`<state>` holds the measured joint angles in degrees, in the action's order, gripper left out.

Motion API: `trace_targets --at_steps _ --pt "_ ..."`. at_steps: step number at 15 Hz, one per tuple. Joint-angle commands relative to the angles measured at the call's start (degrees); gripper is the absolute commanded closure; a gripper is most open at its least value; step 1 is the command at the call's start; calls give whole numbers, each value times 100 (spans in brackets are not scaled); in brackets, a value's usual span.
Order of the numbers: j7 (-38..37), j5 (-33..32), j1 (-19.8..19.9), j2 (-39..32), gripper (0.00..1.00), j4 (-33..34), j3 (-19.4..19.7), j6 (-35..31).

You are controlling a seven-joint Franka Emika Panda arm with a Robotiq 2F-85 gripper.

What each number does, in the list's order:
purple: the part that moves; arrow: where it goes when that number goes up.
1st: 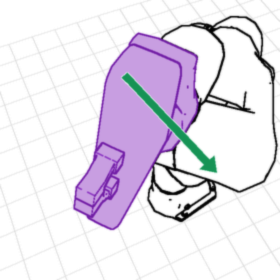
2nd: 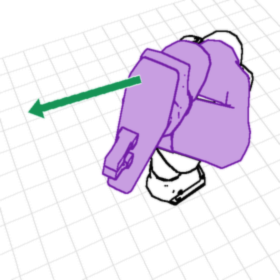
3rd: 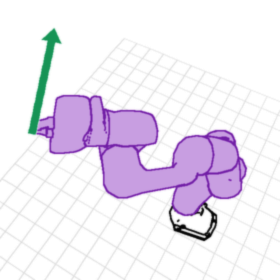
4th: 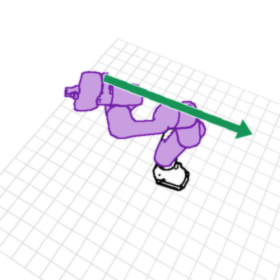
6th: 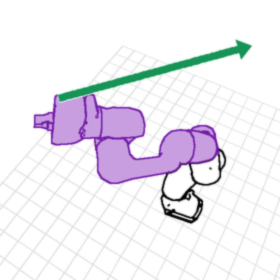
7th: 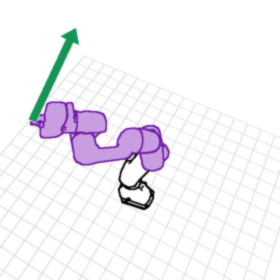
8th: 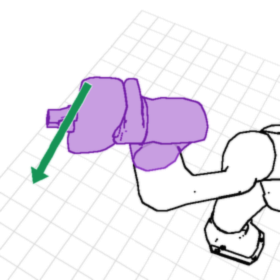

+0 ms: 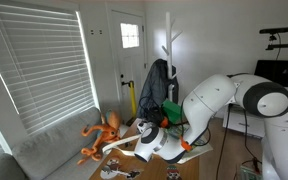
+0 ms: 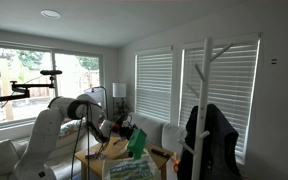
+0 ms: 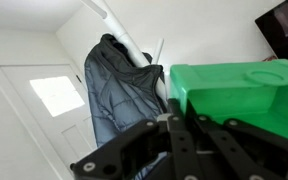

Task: Empty the green box onto the tote bag

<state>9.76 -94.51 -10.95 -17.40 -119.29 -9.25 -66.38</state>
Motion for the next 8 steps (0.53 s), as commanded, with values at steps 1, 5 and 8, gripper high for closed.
trace_targets --at_steps 1,5,8 --pt "863 -547 -118 -331 99 183 32 274" --pt "888 -543 -86 -470 99 483 -12 97" --pt "829 159 48 -157 99 910 -118 -150"
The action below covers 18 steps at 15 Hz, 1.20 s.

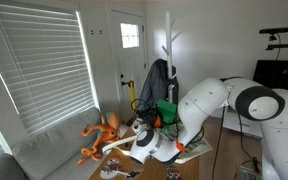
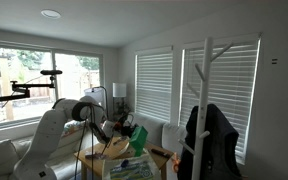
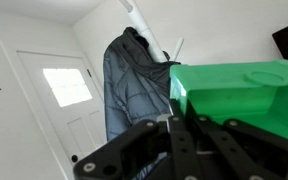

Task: Empty the green box onto the tote bag

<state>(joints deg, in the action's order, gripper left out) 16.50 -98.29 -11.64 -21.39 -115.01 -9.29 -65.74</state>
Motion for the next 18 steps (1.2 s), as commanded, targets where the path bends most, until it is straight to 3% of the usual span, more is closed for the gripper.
trace_targets --at_steps 1,7,18 --pt "229 716 145 361 99 608 -120 -297" --pt "598 2193 250 1125 99 1005 -109 -778" --pt "532 5226 207 802 99 1891 -209 -1917"
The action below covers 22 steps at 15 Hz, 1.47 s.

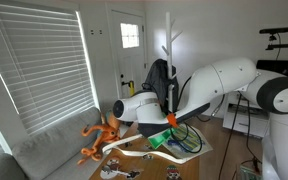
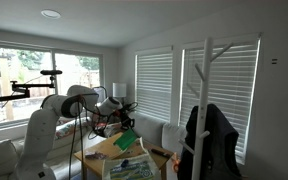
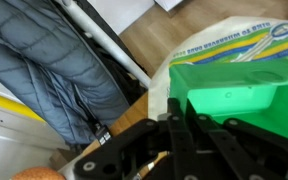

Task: Empty the green box onto the tote bag

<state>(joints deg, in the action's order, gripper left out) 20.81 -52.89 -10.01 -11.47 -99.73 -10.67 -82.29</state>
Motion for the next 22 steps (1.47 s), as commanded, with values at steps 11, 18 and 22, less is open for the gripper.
trace_targets --at_steps 11,18,22 --pt "757 3440 321 135 99 209 -23 -2354" --pt "1089 3834 331 130 99 -33 -62 -3198" --pt "2109 4839 449 186 99 -252 -104 -3752"
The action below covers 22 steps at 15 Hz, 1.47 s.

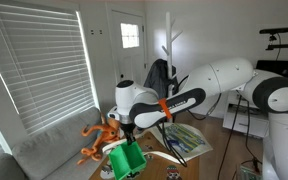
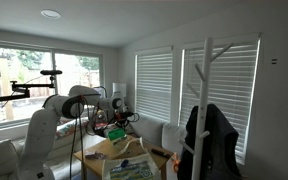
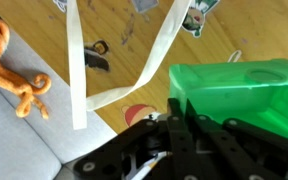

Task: Empty the green box onto the tote bag

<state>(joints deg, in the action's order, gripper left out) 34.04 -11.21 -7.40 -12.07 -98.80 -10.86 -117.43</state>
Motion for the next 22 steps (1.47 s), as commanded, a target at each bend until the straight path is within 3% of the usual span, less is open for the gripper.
trace_targets --at_steps 1,5,9,12,22 --pt "964 766 188 231 99 -306 -51 96" --pt "1469 751 319 368 99 -496 124 930" --pt "1986 973 500 588 99 -907 231 -28" --pt "2452 1495 540 576 99 -1145 197 -600" --pt "3035 2333 504 453 99 -1496 205 -367"
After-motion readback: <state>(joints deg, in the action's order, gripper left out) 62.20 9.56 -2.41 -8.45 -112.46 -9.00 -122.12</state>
